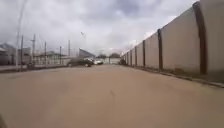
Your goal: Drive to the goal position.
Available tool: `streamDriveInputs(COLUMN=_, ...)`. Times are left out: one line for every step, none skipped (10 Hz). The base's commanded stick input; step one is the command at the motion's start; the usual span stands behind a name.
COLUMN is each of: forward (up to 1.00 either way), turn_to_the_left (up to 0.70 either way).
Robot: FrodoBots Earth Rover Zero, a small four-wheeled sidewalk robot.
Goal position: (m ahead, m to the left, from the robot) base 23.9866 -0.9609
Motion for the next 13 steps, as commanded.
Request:
streamDriveInputs(forward=1.00, turn_to_the_left=0.00)
streamDriveInputs(forward=1.00, turn_to_the_left=0.00)
streamDriveInputs(forward=1.00, turn_to_the_left=0.00)
streamDriveInputs(forward=1.00, turn_to_the_left=0.00)
streamDriveInputs(forward=1.00, turn_to_the_left=0.00)
streamDriveInputs(forward=1.00, turn_to_the_left=0.00)
streamDriveInputs(forward=1.00, turn_to_the_left=0.00)
streamDriveInputs(forward=1.00, turn_to_the_left=0.00)
streamDriveInputs(forward=1.00, turn_to_the_left=0.00)
streamDriveInputs(forward=1.00, turn_to_the_left=0.00)
streamDriveInputs(forward=1.00, turn_to_the_left=0.00)
streamDriveInputs(forward=1.00, turn_to_the_left=0.00)
streamDriveInputs(forward=1.00, turn_to_the_left=0.00)
